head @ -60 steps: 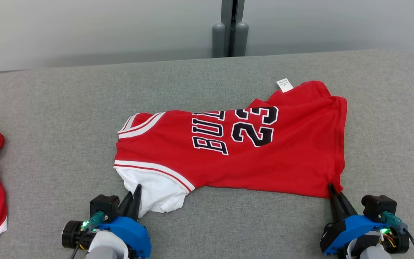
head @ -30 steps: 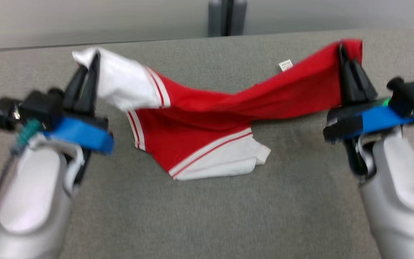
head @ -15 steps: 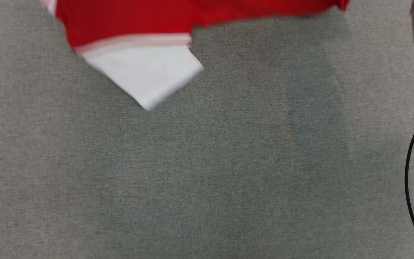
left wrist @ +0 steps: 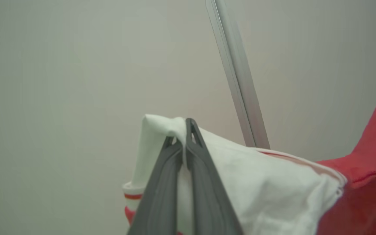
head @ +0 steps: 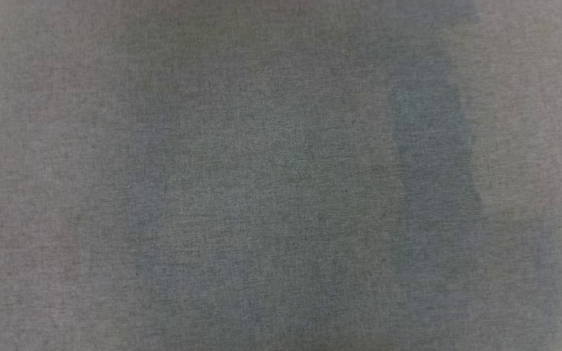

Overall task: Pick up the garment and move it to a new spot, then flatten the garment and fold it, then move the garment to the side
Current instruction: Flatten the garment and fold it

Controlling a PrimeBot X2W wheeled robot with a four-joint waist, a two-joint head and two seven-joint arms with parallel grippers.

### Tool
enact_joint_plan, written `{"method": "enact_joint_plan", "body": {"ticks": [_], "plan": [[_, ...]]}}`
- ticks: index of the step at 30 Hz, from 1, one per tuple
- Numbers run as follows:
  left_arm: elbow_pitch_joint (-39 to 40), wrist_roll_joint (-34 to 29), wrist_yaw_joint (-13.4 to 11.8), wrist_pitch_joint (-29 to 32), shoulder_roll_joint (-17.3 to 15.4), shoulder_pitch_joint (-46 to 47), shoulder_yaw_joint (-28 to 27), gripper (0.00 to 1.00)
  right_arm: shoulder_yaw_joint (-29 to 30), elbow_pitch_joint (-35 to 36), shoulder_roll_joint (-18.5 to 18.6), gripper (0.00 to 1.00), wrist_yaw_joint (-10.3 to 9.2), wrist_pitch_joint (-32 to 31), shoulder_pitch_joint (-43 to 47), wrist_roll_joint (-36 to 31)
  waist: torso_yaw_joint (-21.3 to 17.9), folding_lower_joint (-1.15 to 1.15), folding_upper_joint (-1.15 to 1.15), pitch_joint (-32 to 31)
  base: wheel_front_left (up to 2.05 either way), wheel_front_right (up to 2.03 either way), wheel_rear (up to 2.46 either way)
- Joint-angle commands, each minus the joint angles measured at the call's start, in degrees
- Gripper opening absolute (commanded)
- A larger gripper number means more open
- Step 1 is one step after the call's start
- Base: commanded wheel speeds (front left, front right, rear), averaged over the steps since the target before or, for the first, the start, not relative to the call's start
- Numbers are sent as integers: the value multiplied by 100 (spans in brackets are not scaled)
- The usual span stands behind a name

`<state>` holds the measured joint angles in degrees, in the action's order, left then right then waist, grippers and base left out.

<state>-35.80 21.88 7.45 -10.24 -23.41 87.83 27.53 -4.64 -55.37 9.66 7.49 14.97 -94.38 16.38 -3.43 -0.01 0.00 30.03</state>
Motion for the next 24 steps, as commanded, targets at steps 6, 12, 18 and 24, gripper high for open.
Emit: {"method": "enact_joint_plan", "body": {"ticks": [6, 12, 18, 24], "plan": [[-12, 280, -129, -334, 149, -944, -76, 0, -81, 330, 148, 0, 1, 24, 862, 162, 194, 1, 0, 329, 0, 0, 0], [370, 578, -352, -495, 234, -2502, -386, 0, -148, 1211, 241, 0, 1, 25, 2445, 310, 223, 1, 0, 133, 0, 0, 0], [1245, 530, -571, -498, 414, -4357, -772, 0, -234, 2021, 252, 0, 1, 25, 4226, 567, 215, 1, 0, -308, 0, 0, 0], [1927, 368, -743, -500, 735, -6067, -985, 0, -259, 2526, 192, 0, 1, 26, 5780, 784, 203, 1, 0, -801, 0, 0, 0]]}}
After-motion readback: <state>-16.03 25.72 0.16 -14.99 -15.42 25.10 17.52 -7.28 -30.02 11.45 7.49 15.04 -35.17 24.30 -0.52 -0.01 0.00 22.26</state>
